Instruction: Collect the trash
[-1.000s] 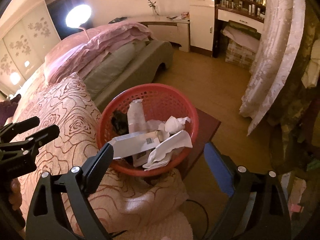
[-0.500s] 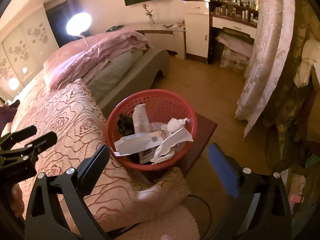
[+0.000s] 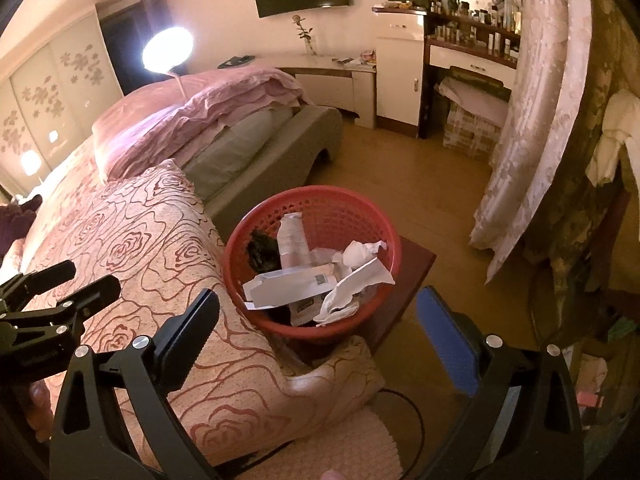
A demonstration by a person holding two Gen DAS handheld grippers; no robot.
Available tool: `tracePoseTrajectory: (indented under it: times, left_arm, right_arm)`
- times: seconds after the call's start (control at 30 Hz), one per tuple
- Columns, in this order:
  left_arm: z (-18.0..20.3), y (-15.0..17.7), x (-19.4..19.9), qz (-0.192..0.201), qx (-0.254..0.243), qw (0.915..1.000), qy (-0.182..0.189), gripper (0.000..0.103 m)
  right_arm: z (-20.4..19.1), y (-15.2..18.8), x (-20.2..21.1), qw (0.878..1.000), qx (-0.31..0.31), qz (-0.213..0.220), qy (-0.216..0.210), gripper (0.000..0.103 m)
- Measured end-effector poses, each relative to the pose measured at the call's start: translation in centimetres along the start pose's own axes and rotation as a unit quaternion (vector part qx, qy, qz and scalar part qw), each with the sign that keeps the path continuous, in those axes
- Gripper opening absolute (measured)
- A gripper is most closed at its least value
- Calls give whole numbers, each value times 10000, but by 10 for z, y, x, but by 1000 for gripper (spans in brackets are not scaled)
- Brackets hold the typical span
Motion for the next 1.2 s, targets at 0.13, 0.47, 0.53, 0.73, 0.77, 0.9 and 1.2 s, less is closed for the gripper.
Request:
tracePoseTrajectory:
  times: [0.13,0.47,0.53,0.73,0.77,0.9,1.2]
  left_arm:
    - [0,0,0,-15,14,10000,-11,88]
    - [-1,0,-1,-23,3,10000,-16,88]
    - [-1,0,-1,-35,4,10000,-24,88]
    - [-1,1,-4,-51,0,10000,-35,88]
    - [-1,1,-4,-50,1,10000,-34,88]
    - [-1,1,-5,-52,-14,10000,-33,88]
    - [0,3,-8,-80,-44,10000,-37,88]
  right_arm:
    - [1,1,0,10000,-46,-11,-9,96]
    - [6,2,-2,9999,-111,-45,-25,96]
    - [6,2,-2,9999,-123,-52,-27,96]
    - [7,2,-3,9999,-117,-63,-27,96]
    - [8,3,-4,9999,-122,-72,-30,96]
    - [8,5,-7,9999,-121,-104,-30,96]
    - [10,7,-11,9997,-159,-174,-2,96]
Point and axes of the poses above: each gripper's, at about its wrist camera, not at the fingertips, and x roughly against the way its jaws point, z to its right, y to its underside, the point moved 6 cm from there along -x, roughly the way its jaws point, and after that the axes turned 4 degrees about -y, right-handed, at the moved point
